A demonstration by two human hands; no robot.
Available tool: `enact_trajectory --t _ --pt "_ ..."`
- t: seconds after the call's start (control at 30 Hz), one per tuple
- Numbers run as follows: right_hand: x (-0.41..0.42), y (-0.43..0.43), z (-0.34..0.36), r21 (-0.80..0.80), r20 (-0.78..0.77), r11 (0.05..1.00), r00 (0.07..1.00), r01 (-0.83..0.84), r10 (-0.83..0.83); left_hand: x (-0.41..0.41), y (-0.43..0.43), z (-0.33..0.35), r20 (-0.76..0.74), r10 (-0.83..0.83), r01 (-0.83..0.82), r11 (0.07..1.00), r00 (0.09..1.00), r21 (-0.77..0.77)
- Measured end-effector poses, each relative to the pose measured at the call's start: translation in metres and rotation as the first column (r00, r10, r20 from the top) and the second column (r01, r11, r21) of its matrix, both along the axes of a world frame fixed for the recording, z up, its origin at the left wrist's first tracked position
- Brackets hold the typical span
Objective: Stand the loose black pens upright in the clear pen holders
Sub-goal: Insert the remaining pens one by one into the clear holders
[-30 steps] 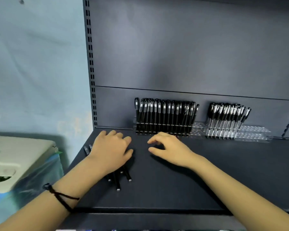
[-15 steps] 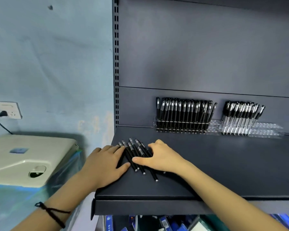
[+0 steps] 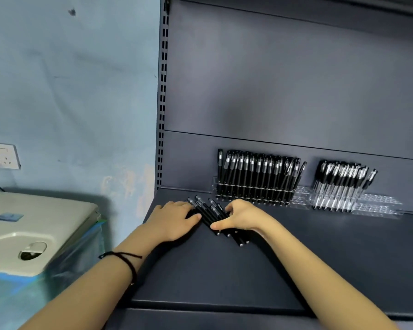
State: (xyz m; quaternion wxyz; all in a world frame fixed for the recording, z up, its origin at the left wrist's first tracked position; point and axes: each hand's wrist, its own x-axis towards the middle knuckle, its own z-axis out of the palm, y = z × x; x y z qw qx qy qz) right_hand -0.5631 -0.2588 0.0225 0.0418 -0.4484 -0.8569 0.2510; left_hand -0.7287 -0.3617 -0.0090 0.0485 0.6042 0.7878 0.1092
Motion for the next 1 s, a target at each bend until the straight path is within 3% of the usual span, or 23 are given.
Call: enact_trajectory --t 0.1,0.27,0.47,0.63,0.73,0.8,0.87,0.9,1.0 --pt "-0.002 0.013 0.0 -0.046 -0.041 0.999 0.999 0.002 -0.004 0.012 0.018 -0.007 0.07 0.108 -0.114 0.989 0.992 0.097" --pt "-0.002 0.028 -0.006 -0.083 -0.063 0.996 0.998 -0.018 0.013 0.019 0.023 -0.024 0.012 0.158 -0.156 0.957 0.987 0.243" --pt "0.002 0.038 -0.012 -0.099 -0.096 0.994 0.995 -0.047 0.038 0.017 0.025 -0.025 0.078 0.185 -0.2 0.938 0.98 0.284" --pt "0.007 0.036 -0.013 -0.117 -0.18 0.993 0.984 -0.025 0.004 0.015 0.025 -0.025 0.175 0.194 -0.242 0.916 0.965 0.319" --pt "0.007 0.035 -0.009 -0.213 -0.303 0.977 0.951 0.001 -0.067 0.018 0.025 -0.021 0.314 0.131 -0.265 0.86 0.94 0.436" --pt "0.007 0.029 -0.007 -0.328 -0.418 0.944 0.902 -0.04 -0.107 0.023 0.024 -0.014 0.554 -0.021 -0.309 0.813 0.832 0.494" --pt "0.004 0.018 -0.006 -0.449 -0.561 0.877 0.818 -0.17 -0.128 0.032 0.02 -0.003 0.801 -0.161 -0.353 0.835 0.577 0.423" --pt "0.002 0.012 -0.006 -0.481 -0.608 0.844 0.783 -0.236 -0.128 0.036 0.019 0.002 0.863 -0.222 -0.329 0.858 0.454 0.395" --pt "-0.006 -0.006 -0.007 -0.501 -0.655 0.788 0.752 -0.357 -0.076 0.038 0.019 0.005 0.923 -0.326 -0.232 0.9 0.203 0.369"
